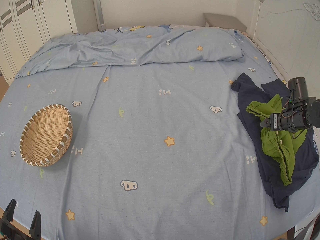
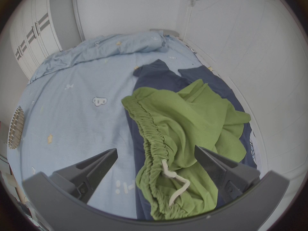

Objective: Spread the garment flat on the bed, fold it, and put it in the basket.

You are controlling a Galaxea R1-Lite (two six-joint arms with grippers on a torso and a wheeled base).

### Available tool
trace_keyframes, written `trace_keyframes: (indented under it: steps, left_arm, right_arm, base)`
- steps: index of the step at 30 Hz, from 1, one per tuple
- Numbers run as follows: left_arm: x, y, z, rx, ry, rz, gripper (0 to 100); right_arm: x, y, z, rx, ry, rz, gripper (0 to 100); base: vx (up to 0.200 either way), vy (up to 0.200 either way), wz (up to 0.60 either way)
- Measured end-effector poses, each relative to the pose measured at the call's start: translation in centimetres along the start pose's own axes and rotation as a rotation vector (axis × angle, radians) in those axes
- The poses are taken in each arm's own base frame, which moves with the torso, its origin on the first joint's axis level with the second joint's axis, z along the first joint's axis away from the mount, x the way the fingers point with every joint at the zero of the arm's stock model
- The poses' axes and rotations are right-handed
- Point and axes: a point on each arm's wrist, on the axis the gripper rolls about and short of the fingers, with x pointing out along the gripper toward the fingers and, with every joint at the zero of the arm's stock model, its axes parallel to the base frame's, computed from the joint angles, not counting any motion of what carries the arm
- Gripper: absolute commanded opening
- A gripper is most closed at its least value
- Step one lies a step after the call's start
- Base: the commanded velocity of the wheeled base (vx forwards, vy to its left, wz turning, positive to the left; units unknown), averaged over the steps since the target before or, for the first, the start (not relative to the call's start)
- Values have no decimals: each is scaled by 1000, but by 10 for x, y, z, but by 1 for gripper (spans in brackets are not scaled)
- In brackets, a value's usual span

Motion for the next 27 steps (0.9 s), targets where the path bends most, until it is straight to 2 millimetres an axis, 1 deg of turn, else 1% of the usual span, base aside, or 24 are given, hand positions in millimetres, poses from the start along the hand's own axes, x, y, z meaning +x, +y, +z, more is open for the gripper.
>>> trace_keyframes:
  steps: [4, 9, 10, 22, 27]
  left_arm:
    - [0, 0, 0, 0, 0, 0, 100]
    - [0, 0, 0, 0, 0, 0, 100]
    - [0, 0, 0, 0, 0, 0, 100]
    - [0, 0, 0, 0, 0, 0, 100]
    - [0, 0, 0, 0, 0, 0, 100]
  right_arm:
    - [15, 0, -2, -1, 36, -9, 100]
    - [24, 1, -6, -4, 63, -11, 100]
    - [25, 1, -7, -6, 69, -9, 0]
    - [28, 4, -10, -8, 93, -1, 0]
    - [25, 5, -7, -3, 83, 1, 0]
  base:
    - [0, 0, 0]
    - [0, 0, 0]
    - [0, 0, 0]
    - [0, 0, 0]
    - [0, 0, 0]
